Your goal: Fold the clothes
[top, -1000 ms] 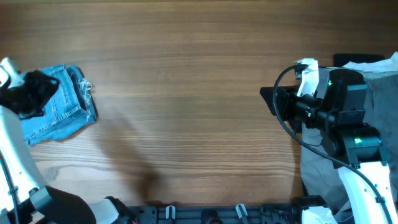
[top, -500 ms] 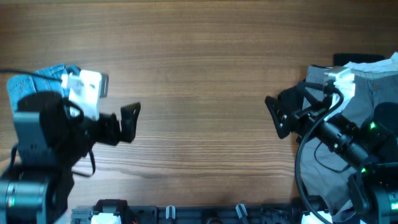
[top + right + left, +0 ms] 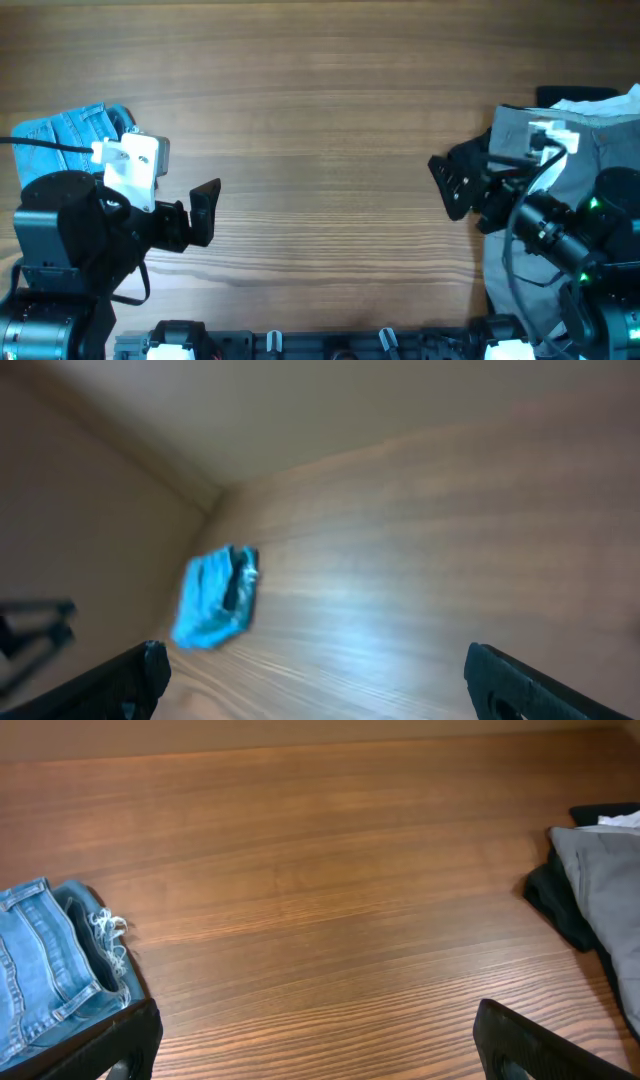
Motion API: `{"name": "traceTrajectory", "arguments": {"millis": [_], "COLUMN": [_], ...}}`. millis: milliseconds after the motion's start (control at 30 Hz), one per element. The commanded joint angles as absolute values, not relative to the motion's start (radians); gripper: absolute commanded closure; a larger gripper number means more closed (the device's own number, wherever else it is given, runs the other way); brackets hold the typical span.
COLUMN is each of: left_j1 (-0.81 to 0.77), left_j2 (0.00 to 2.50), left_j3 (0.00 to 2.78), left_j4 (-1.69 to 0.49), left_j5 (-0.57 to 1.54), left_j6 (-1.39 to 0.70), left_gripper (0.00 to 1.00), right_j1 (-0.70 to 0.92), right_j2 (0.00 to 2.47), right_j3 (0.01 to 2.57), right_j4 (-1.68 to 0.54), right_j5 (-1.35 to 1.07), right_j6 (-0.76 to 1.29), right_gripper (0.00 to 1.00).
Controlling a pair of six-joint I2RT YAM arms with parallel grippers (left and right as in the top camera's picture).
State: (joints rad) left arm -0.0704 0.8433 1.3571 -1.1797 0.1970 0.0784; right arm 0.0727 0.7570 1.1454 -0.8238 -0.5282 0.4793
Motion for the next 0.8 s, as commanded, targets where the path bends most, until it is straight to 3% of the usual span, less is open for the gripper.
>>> {"name": "traceTrajectory", "arguments": {"millis": [0,267,467,767], "left_j1": [-0.076,-0.076,-0.076,-0.076], "left_j2": [0.839,0.839,0.839,0.839], "left_j3": [1.356,1.356,1.356,1.356], "left_j4": [-1.180,-1.180,-1.180,-1.180], "left_j5": [0.185,0.185,0.185,0.185], "left_j6": [0.097,0.097,0.097,0.097], "left_gripper": [0.00,0.00,0.00,0.00], "right_j1": [0.075,0.075,0.075,0.081], "right_j2": [0.752,0.742,0.552,0.147], "right_j3": [1.155,1.148,0.913,0.414], "right_j4": [-0.823,-0.812,-0.553,-0.377], "right_j5": [-0.435,-0.407,-0.251,-0.268], "right_j6": [0.685,0.284,-0.058,-0.082], "right_gripper": [0.00,0.00,0.00,0.00]}}
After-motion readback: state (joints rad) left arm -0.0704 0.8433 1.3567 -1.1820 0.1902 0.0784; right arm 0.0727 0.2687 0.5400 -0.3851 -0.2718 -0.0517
